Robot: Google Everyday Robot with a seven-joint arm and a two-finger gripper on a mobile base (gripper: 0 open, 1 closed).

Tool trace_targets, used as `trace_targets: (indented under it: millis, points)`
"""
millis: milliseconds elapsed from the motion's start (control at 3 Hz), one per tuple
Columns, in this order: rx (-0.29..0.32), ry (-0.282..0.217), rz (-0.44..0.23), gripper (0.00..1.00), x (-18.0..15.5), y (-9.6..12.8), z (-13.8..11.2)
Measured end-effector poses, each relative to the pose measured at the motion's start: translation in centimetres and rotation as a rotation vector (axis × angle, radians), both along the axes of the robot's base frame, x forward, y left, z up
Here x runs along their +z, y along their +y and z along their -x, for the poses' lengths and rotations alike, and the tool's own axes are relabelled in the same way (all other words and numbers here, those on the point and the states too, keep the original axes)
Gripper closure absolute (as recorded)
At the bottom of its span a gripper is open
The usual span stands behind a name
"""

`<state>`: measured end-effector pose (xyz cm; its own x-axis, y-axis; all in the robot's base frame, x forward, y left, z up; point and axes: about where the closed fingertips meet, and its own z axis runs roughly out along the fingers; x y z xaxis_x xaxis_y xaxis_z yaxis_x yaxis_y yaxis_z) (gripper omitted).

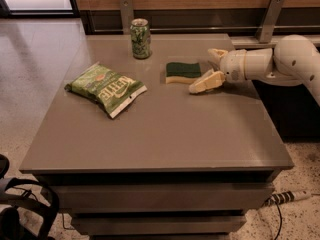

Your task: Pick sponge

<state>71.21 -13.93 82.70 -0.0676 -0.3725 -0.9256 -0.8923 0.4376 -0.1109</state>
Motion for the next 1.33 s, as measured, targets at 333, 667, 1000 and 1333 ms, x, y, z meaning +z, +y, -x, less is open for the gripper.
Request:
trace_targets:
  millis: [333,667,1000,1333]
  points:
    - [-0.007,0.003,-0.026,0.23,-0.99,0.82,-0.52]
    - [-0.001,0.005,-0.025,0.47,-1.01,1.09,-0.49]
    - [0.002,0.006,-0.026,0.69,-1.1,1.36,-0.51]
    - [0.003,0.006,-0.026,0.93,-1.1,1.37,-0.51]
